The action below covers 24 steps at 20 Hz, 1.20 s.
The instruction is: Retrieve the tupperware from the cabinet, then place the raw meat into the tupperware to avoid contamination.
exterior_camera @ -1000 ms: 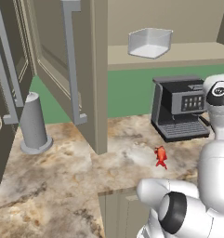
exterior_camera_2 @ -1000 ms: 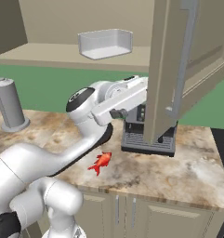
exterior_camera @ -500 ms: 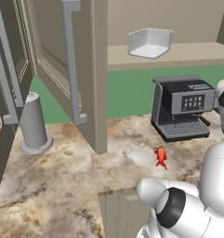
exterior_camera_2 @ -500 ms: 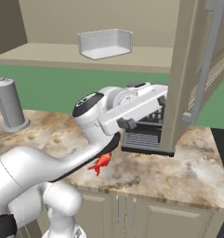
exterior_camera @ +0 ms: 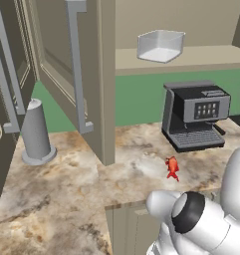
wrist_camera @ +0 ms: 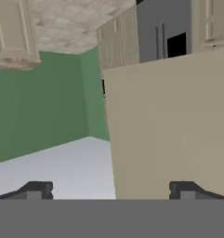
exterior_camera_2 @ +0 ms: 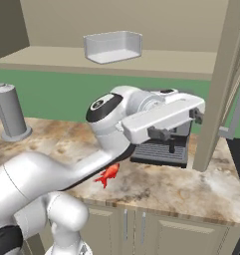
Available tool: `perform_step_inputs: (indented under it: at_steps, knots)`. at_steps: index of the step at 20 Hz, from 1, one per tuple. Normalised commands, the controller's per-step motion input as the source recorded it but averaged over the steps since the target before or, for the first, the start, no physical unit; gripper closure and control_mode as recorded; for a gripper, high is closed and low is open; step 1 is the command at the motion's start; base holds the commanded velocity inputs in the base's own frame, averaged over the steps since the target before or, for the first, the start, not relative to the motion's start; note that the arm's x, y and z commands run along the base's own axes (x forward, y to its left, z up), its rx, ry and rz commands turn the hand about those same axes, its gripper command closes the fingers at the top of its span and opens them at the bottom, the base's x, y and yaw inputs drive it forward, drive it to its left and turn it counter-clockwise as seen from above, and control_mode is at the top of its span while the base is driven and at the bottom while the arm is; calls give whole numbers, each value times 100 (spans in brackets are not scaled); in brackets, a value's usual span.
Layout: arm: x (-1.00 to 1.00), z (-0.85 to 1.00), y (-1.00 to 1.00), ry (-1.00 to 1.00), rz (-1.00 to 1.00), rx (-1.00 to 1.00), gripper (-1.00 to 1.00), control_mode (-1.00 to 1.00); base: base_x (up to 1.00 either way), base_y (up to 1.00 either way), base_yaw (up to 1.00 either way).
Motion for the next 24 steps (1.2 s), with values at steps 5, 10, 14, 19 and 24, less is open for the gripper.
perform_step_inputs:
  at_steps: [5, 10, 14, 19, 24]
  knots:
    - [0, -2, 43, -1, -1, 0, -100, -100, 0, 0, 0]
    - [-2, -7, 97, -9, 2, 0, -100, -100, 0, 0, 0]
    - [15, -8, 74, -11, 0, 6, -100, -100, 0, 0, 0]
    - [4, -32, 67, -27, -2, 13, -100, -100, 0, 0, 0]
    - [1, -10, 14, -48, -7, 15, -100, -100, 0, 0, 0]
